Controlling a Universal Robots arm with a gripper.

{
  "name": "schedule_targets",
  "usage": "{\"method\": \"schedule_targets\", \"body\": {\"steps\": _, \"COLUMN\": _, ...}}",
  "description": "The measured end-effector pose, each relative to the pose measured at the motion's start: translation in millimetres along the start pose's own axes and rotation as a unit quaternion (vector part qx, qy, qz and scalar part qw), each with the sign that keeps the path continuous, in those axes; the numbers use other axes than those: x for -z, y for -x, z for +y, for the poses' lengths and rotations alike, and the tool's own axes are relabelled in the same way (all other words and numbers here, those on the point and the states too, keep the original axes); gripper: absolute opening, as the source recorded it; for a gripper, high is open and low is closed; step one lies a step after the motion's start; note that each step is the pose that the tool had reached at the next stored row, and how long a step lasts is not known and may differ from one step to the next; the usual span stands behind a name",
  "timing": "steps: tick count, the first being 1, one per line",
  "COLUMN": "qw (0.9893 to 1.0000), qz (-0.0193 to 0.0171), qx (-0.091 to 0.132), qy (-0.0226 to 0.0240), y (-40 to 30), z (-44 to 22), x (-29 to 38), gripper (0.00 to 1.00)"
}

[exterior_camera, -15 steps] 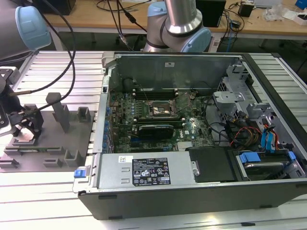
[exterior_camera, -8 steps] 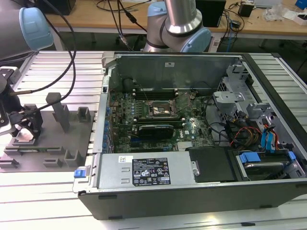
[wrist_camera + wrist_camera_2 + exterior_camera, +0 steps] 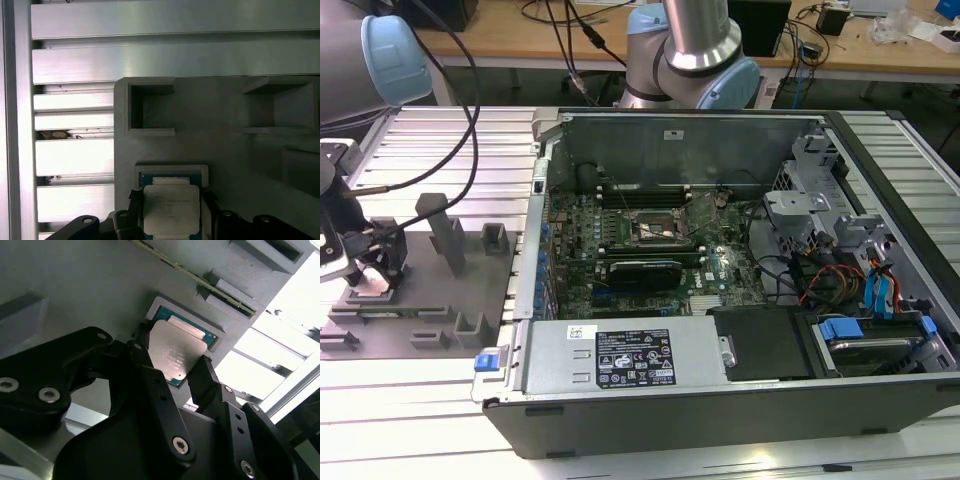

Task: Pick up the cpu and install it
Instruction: 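Pick up the cpu and move it towards the insertion slot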

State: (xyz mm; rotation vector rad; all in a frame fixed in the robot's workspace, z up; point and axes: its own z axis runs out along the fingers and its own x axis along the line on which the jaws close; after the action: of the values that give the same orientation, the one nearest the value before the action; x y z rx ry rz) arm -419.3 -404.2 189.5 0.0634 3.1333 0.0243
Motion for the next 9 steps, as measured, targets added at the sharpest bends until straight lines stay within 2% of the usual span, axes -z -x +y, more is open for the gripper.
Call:
{"method": "schedule_targets", "body": {"steps": 5, "qw": 1.0, "qz": -0.0001, "qx": 0.0, "qy": 0.0003, "y": 0.1, "z": 0.1, "x": 0.7, "gripper": 0.55}}
{"method": "schedule_targets", "body": {"steps": 9, "qw": 1.0, "qz": 0.0, "qx": 0.0, "qy": 0.0003, "y": 0.3, "z": 0.1, "x": 6.9, "gripper": 0.55}}
